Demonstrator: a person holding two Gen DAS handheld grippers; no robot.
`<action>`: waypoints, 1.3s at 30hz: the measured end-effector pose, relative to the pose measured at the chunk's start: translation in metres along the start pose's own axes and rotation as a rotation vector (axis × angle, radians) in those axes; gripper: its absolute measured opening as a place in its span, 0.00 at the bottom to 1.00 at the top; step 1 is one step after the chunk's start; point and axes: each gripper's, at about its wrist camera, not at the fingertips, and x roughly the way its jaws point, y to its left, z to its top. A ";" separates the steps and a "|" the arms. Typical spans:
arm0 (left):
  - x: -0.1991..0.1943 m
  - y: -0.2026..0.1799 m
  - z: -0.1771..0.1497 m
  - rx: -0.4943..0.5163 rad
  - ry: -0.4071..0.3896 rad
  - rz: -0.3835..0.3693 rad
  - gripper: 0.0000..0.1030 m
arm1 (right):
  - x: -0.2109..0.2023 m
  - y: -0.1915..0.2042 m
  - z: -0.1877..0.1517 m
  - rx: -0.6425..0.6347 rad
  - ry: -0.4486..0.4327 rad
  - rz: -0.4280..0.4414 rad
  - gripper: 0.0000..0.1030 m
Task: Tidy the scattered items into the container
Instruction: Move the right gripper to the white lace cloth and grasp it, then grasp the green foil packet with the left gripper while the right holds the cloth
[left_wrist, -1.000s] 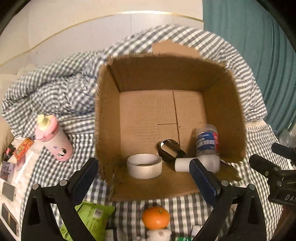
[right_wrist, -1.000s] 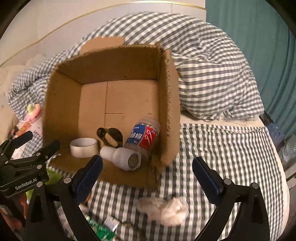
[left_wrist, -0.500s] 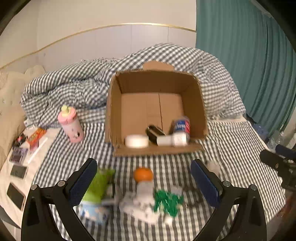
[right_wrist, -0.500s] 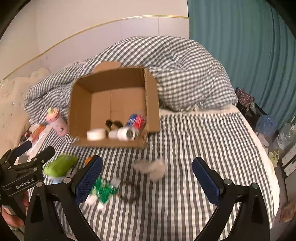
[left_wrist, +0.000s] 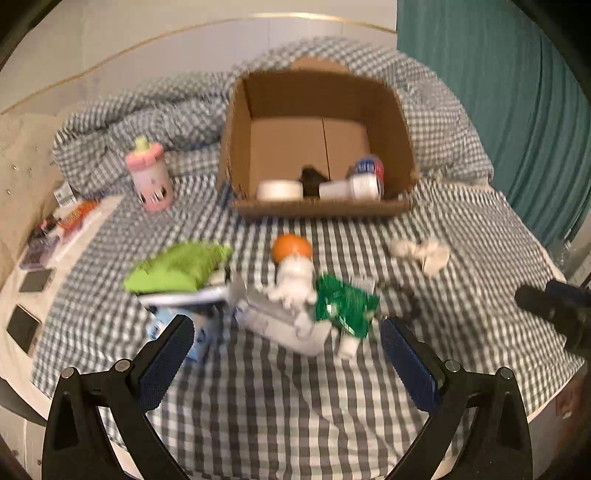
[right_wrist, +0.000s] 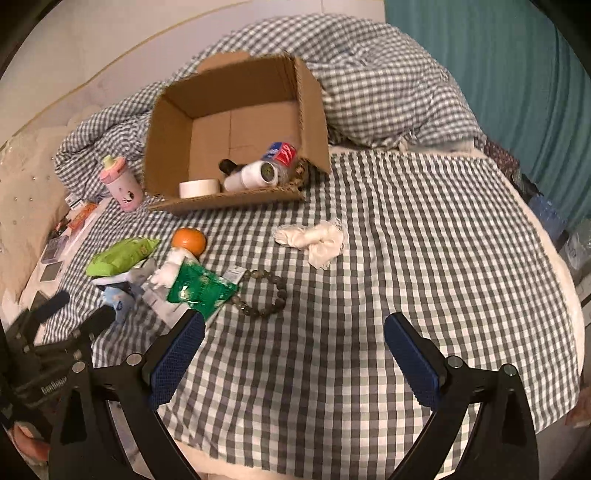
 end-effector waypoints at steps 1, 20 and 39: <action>0.007 0.000 -0.001 -0.002 0.009 -0.005 1.00 | 0.006 -0.003 0.001 0.007 0.005 0.002 0.95; 0.089 -0.002 0.021 -0.016 0.028 -0.016 1.00 | 0.171 -0.011 0.064 -0.029 0.144 -0.069 0.95; 0.086 -0.010 0.010 -0.005 0.047 -0.057 1.00 | 0.147 -0.025 0.064 0.032 0.109 -0.031 0.09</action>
